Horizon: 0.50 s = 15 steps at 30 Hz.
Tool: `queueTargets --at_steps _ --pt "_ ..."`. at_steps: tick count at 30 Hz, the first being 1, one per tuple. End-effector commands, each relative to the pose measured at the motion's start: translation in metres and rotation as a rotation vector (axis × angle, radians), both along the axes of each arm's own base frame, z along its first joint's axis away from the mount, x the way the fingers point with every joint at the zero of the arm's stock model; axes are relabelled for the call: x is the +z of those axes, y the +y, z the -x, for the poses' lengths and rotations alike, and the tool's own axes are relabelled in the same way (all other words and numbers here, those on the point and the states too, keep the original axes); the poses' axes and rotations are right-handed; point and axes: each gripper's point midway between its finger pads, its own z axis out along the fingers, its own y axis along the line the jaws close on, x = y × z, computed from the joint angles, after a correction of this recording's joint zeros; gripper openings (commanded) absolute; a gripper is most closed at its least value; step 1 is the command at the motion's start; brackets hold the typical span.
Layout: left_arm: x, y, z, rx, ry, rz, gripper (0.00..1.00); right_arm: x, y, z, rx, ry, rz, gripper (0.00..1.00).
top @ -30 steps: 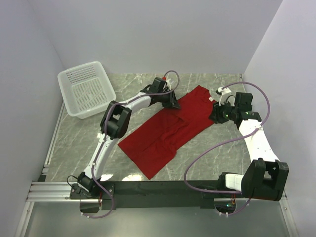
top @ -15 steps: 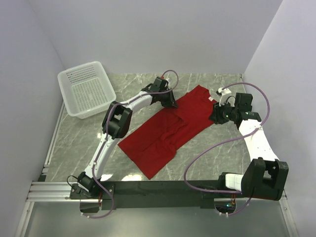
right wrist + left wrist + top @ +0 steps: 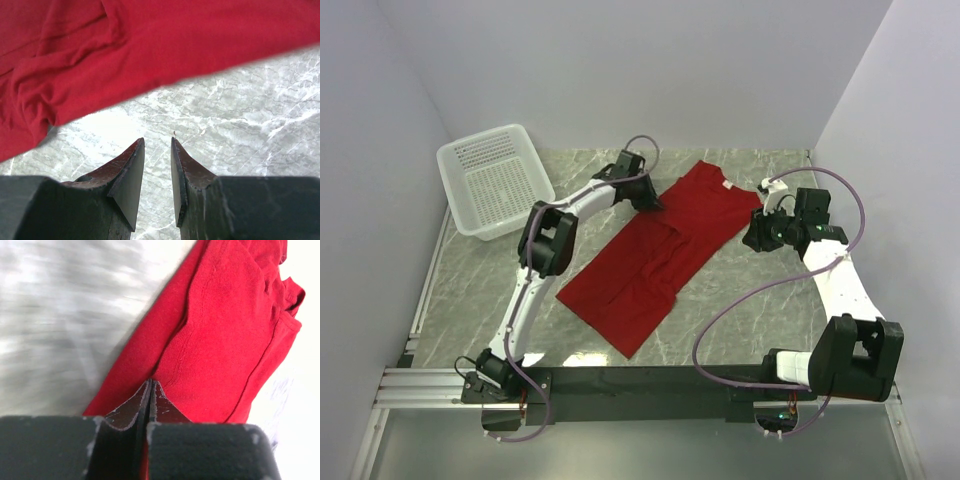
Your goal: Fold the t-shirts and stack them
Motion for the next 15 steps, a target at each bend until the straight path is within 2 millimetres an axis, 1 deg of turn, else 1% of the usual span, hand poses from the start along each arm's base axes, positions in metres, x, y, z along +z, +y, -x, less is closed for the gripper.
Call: queueTargets --at_steps 1,2,4,5,6,7,8,9,10,11,12,13,15 --pt "-0.041 0.080 -0.014 0.238 0.111 -0.160 0.04 0.011 -0.004 -0.011 -0.017 -0.035 0.000 0.35" --pt "-0.039 0.093 -0.021 0.273 0.115 -0.159 0.03 0.011 -0.004 -0.012 -0.017 -0.034 0.002 0.35" --pt "-0.040 0.109 -0.023 0.323 0.133 -0.161 0.01 0.011 -0.006 -0.014 -0.021 -0.029 0.003 0.35" --pt "-0.039 0.121 -0.028 0.352 0.132 -0.158 0.01 0.009 -0.006 -0.014 -0.023 -0.019 0.004 0.35" --pt "-0.038 0.129 -0.025 0.373 0.143 -0.158 0.01 0.008 -0.007 -0.015 -0.024 -0.014 0.007 0.35" --pt "-0.038 0.140 -0.027 0.404 0.142 -0.164 0.01 0.010 -0.007 -0.017 -0.025 -0.016 0.009 0.35" --pt "-0.038 0.146 -0.027 0.422 0.141 -0.165 0.01 0.009 -0.007 -0.017 -0.025 -0.010 0.010 0.35" --pt "-0.038 0.154 -0.022 0.460 0.155 -0.160 0.01 0.006 -0.008 -0.018 -0.028 0.001 0.010 0.35" --pt "-0.037 0.165 -0.024 0.502 0.152 -0.161 0.01 0.008 -0.008 -0.020 -0.028 -0.001 0.008 0.35" --pt "-0.037 0.171 -0.023 0.530 0.156 -0.156 0.01 0.006 -0.009 -0.020 -0.031 0.010 0.010 0.35" --pt "-0.038 0.178 -0.016 0.570 0.183 -0.147 0.01 0.004 -0.010 -0.022 -0.035 0.021 0.009 0.35" --pt "-0.036 0.184 -0.019 0.596 0.178 -0.137 0.01 0.006 -0.010 -0.024 -0.034 0.019 0.011 0.35" --pt "-0.034 0.193 -0.016 0.647 0.186 -0.146 0.01 0.004 -0.011 -0.026 -0.040 0.031 0.013 0.35"
